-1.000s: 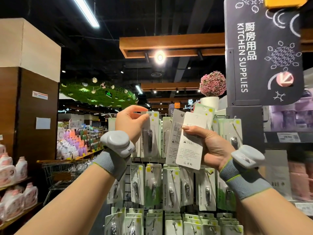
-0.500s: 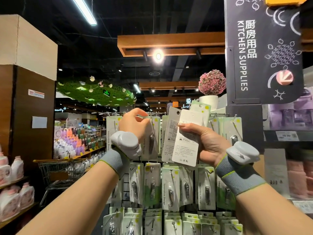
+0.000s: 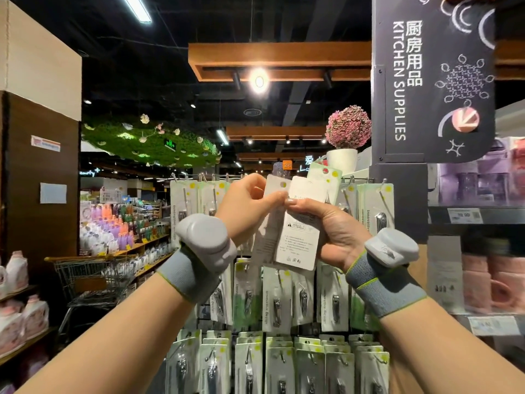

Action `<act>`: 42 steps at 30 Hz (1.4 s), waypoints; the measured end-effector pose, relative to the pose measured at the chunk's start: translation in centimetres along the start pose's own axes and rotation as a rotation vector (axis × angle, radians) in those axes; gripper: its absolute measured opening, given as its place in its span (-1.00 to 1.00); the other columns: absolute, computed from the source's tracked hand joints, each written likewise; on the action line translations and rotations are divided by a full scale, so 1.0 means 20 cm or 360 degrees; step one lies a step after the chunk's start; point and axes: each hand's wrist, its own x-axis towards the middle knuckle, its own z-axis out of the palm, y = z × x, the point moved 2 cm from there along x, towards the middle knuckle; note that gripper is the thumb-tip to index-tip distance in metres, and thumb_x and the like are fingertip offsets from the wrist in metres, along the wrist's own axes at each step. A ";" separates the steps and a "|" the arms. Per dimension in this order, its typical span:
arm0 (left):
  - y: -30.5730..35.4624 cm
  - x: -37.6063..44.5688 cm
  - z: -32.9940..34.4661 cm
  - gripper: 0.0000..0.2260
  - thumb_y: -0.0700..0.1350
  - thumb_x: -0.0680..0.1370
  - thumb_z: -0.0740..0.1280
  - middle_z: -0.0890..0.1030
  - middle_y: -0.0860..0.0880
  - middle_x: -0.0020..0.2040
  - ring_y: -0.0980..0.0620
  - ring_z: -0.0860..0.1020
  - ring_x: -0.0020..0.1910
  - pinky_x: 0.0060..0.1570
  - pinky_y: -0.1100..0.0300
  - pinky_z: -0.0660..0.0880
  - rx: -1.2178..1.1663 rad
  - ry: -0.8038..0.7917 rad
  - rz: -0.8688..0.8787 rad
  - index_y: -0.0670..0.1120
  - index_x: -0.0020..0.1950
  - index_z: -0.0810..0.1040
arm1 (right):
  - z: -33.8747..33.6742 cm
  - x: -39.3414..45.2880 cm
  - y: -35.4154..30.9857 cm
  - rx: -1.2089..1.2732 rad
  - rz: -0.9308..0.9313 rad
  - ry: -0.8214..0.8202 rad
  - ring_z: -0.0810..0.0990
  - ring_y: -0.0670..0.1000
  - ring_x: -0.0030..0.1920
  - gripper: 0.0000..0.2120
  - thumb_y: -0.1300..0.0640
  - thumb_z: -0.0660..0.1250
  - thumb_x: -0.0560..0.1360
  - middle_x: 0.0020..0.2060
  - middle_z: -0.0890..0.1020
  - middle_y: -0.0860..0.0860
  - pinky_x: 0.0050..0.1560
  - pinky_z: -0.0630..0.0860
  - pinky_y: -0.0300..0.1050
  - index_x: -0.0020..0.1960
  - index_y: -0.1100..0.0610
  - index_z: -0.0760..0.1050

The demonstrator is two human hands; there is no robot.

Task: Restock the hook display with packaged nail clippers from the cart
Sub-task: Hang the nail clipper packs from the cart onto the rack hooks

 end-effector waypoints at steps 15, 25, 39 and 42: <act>-0.05 -0.17 0.00 -0.82 -0.02 0.48 0.31 0.45 -0.02 -0.23 0.10 0.41 -0.34 -0.31 0.24 0.40 -0.0694 -0.0412 -0.0513 -0.12 -0.09 0.47 | -0.12 -0.14 0.04 -0.0264 0.0041 0.0168 0.60 -0.01 -0.40 -0.89 0.33 0.34 0.42 -0.39 0.64 0.07 -0.28 0.58 -0.18 -0.25 0.23 0.60; -0.13 -0.26 -0.04 -0.77 -0.41 0.40 0.40 0.69 -0.07 -0.08 0.02 0.59 -0.24 -0.30 0.27 0.54 -0.0323 -0.0318 -0.0364 -0.14 -0.04 0.65 | -0.17 -0.20 0.04 -0.0264 0.0055 0.0179 0.59 -0.01 -0.42 -0.76 0.36 0.32 0.42 -0.40 0.65 0.09 -0.33 0.58 -0.20 -0.38 0.22 0.65; -0.11 -0.27 0.00 -0.85 -0.35 0.43 0.41 0.63 -0.19 -0.21 0.06 0.60 -0.35 -0.46 0.30 0.50 -0.0268 -0.0349 -0.0391 -0.26 -0.01 0.62 | -0.15 -0.22 0.02 -0.0257 0.0038 0.0161 0.59 0.02 -0.42 -0.78 0.40 0.31 0.42 -0.39 0.64 0.12 -0.36 0.59 -0.19 -0.35 0.27 0.64; -0.11 -0.26 0.00 -0.85 -0.36 0.42 0.41 0.60 -0.15 -0.27 0.09 0.60 -0.40 -0.48 0.30 0.49 -0.0303 -0.0324 -0.0393 -0.27 -0.01 0.62 | -0.15 -0.21 0.02 -0.0257 0.0034 0.0162 0.60 0.04 -0.43 -0.83 0.40 0.33 0.39 -0.38 0.64 0.14 -0.37 0.60 -0.17 -0.33 0.28 0.64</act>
